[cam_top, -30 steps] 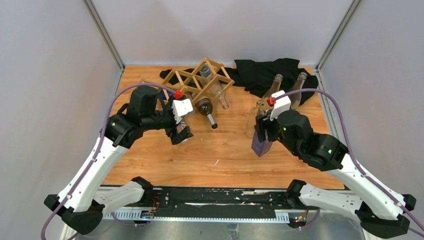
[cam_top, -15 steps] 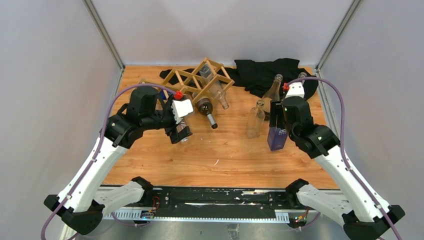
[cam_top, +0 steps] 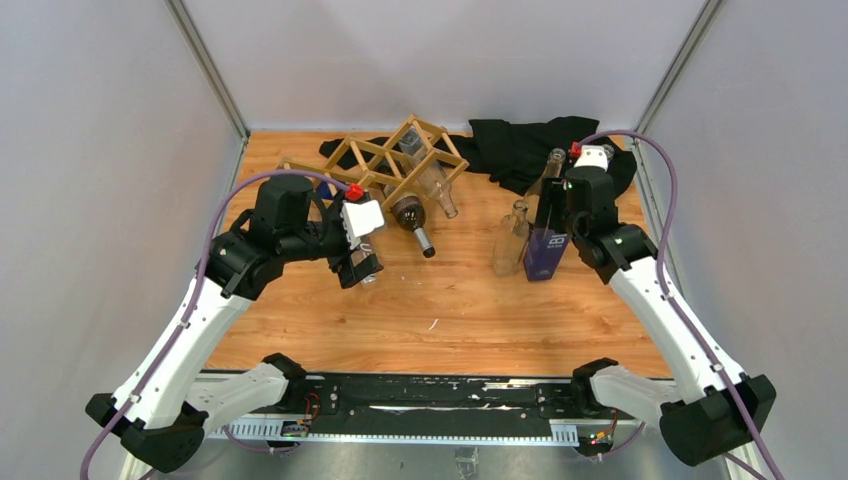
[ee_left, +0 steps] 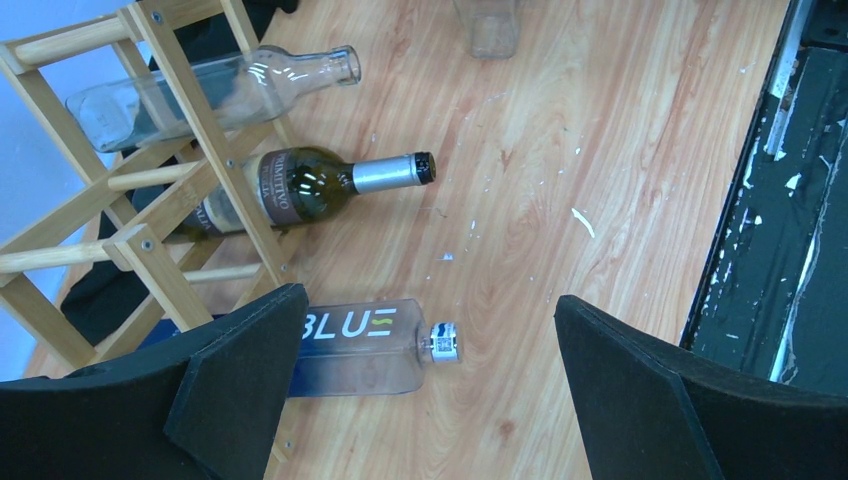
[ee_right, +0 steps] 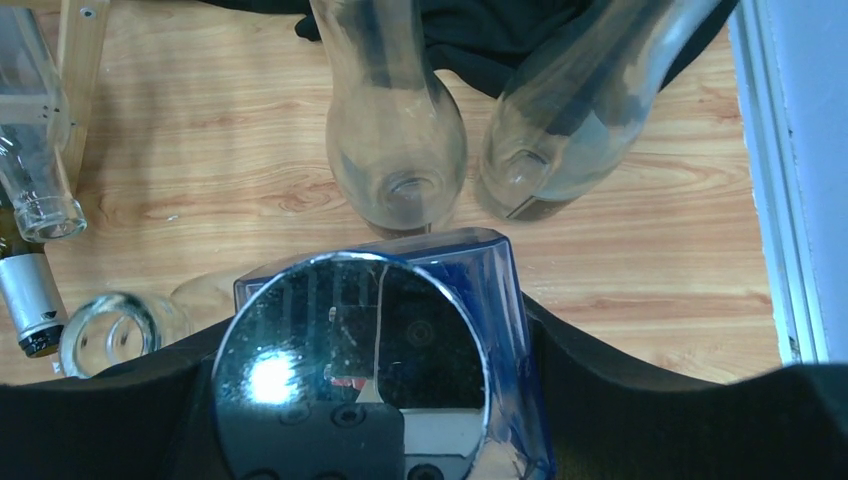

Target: Take the wine bottle off the wine rack

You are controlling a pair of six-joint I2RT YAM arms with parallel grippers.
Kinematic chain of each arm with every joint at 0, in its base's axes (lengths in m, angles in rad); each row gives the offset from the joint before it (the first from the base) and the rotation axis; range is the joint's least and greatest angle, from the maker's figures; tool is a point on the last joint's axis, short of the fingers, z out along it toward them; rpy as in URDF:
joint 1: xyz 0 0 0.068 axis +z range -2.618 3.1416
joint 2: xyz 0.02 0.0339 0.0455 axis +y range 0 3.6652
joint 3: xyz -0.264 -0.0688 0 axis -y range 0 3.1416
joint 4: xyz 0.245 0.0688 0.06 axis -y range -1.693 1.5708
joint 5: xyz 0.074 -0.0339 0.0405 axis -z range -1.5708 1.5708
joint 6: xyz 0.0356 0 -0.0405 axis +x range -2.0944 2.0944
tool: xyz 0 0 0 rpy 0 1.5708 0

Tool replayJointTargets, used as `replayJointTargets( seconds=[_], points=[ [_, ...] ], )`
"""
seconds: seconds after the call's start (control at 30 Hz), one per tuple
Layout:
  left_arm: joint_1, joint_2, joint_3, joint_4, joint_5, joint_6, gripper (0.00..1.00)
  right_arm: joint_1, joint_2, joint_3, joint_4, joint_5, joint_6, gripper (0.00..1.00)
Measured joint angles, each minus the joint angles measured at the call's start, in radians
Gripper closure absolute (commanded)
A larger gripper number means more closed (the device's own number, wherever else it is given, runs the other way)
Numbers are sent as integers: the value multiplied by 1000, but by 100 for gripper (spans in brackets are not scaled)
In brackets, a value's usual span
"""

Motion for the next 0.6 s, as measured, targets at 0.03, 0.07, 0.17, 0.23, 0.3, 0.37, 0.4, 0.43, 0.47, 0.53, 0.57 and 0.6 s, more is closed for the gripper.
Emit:
replayJointTargets(
  seconds=[0.03, 0.07, 0.17, 0.23, 0.3, 0.37, 0.4, 0.43, 0.47, 0.53, 0.57, 0.6],
  points=[
    [0, 0, 0, 0, 0, 1, 0, -2, 16, 0, 12, -6, 0, 100],
    [0, 0, 0, 0, 0, 2, 0, -2, 28, 0, 20, -11, 0, 100],
    [0, -2, -2, 0, 0, 3, 0, -2, 56, 0, 39, -24, -1, 100],
    [0, -5, -5, 0, 0, 3, 0, -2, 68, -2, 51, -26, -1, 100],
    [0, -8, -8, 0, 0, 6, 0, -2, 72, -3, 60, -25, -2, 97],
    [0, -11, -11, 0, -1, 6, 0, -2, 72, -5, 67, -26, -1, 79],
    [0, -11, -12, -1, -1, 6, 0, -2, 72, -6, 71, -26, -1, 66],
    [0, -11, -12, 0, -2, 6, 0, -2, 72, -7, 74, -26, -1, 51],
    [0, -11, -12, 0, -2, 6, 0, -2, 72, -10, 79, -26, -1, 37],
    [0, -11, -12, 0, -4, 6, 0, -2, 71, -16, 86, -26, -1, 26],
    [0, -12, -12, 0, -4, 6, 0, -2, 69, -17, 88, -27, 0, 21],
    [0, -12, -12, 0, -5, 7, 0, -2, 68, -17, 88, -29, 1, 18]
  ],
)
